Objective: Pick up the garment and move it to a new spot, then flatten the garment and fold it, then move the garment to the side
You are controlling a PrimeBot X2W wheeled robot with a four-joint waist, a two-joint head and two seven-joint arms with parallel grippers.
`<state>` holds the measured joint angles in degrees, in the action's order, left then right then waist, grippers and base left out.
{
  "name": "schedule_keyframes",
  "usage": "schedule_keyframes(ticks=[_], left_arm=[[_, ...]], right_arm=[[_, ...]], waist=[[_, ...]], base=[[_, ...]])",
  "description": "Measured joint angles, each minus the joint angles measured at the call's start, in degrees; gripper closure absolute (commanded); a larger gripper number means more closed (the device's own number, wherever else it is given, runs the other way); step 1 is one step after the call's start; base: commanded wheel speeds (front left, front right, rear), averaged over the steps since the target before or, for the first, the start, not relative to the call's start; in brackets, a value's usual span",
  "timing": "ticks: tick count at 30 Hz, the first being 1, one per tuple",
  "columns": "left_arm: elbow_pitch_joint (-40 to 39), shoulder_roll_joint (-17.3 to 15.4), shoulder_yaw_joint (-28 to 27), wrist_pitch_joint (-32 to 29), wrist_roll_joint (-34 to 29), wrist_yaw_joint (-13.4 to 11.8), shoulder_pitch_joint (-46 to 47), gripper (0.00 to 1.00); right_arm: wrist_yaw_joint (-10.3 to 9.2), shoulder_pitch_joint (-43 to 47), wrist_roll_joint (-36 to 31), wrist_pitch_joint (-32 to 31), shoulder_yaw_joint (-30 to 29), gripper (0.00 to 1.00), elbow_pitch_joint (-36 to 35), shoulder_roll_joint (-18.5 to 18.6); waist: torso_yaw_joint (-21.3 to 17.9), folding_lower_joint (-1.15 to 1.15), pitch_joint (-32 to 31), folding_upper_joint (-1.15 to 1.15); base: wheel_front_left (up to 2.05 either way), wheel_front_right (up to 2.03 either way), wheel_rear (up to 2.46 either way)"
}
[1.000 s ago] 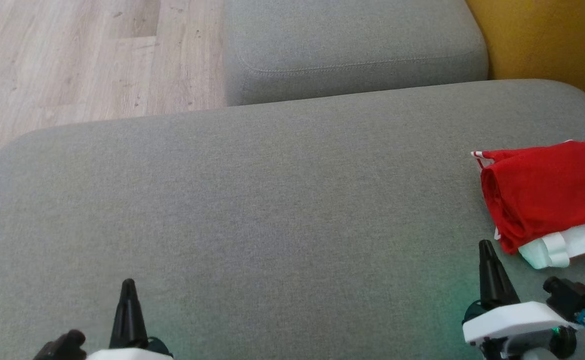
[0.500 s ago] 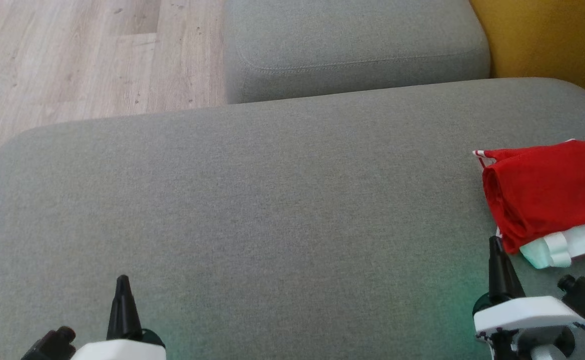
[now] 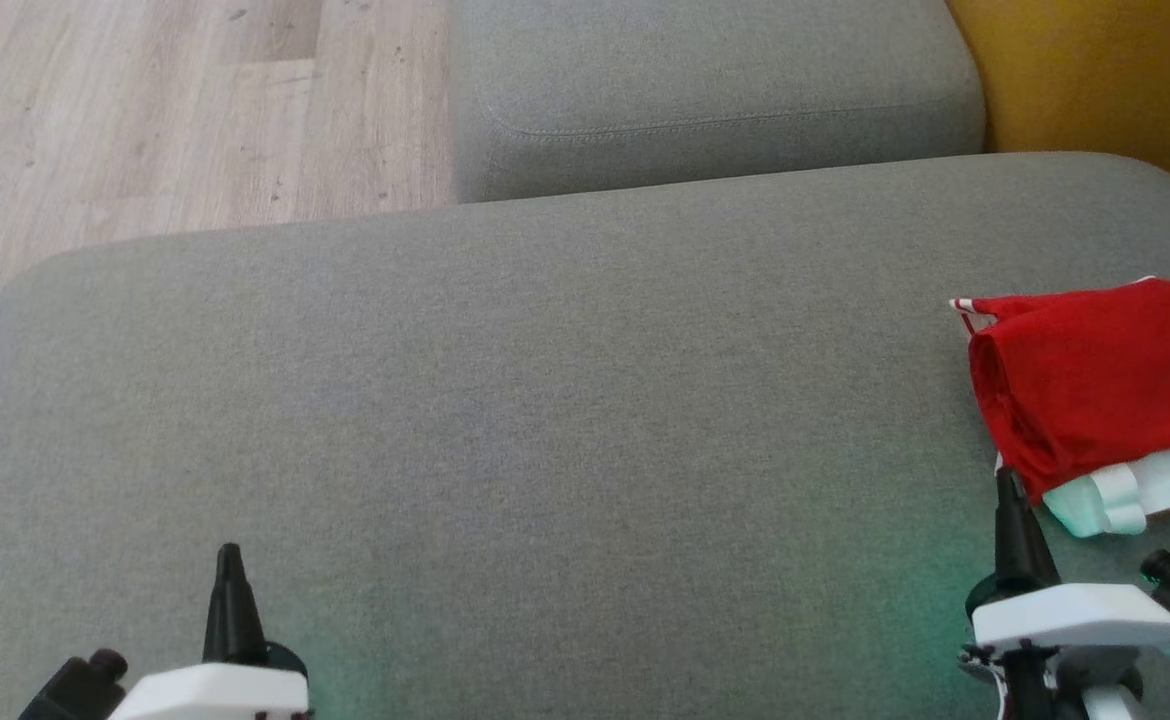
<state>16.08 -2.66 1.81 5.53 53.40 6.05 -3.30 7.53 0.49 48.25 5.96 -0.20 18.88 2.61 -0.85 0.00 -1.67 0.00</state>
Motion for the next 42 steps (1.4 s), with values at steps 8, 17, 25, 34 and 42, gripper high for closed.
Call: schedule_keyframes(ticks=[8,17,25,34,42], left_arm=[[-0.02,0.0,-0.4,-1.27,4.32,0.02,0.91,1.0],[-0.01,0.0,-1.64,-2.58,9.09,0.04,1.49,1.0],[-0.02,0.0,-1.97,-4.04,13.38,0.09,2.15,1.0],[-0.02,0.0,-2.68,-5.48,17.61,0.51,3.07,1.0],[-0.03,0.01,-3.61,-6.58,21.92,0.52,3.57,1.0]], right_arm=[[0.0,-0.03,4.85,-1.3,-0.59,1.0,-0.38,0.01],[0.0,-0.9,10.42,-2.54,-1.45,1.0,-0.65,0.01],[0.0,-1.32,15.32,-4.01,-2.16,1.0,-0.93,0.01],[0.0,-1.35,20.19,-5.32,-2.86,1.0,-1.26,0.01],[0.0,-1.58,25.13,-6.54,-3.79,1.0,-1.45,0.01]], waist=[[0.09,0.0,0.21,0.0],[0.2,0.0,0.44,0.0],[0.3,0.0,0.65,0.0],[0.39,0.0,0.86,0.0],[0.48,0.0,1.06,0.0]], base=[[0.0,0.0,0.0],[0.0,0.0,0.0],[0.0,0.0,0.0],[0.0,0.0,0.0],[0.0,0.0,0.0]])
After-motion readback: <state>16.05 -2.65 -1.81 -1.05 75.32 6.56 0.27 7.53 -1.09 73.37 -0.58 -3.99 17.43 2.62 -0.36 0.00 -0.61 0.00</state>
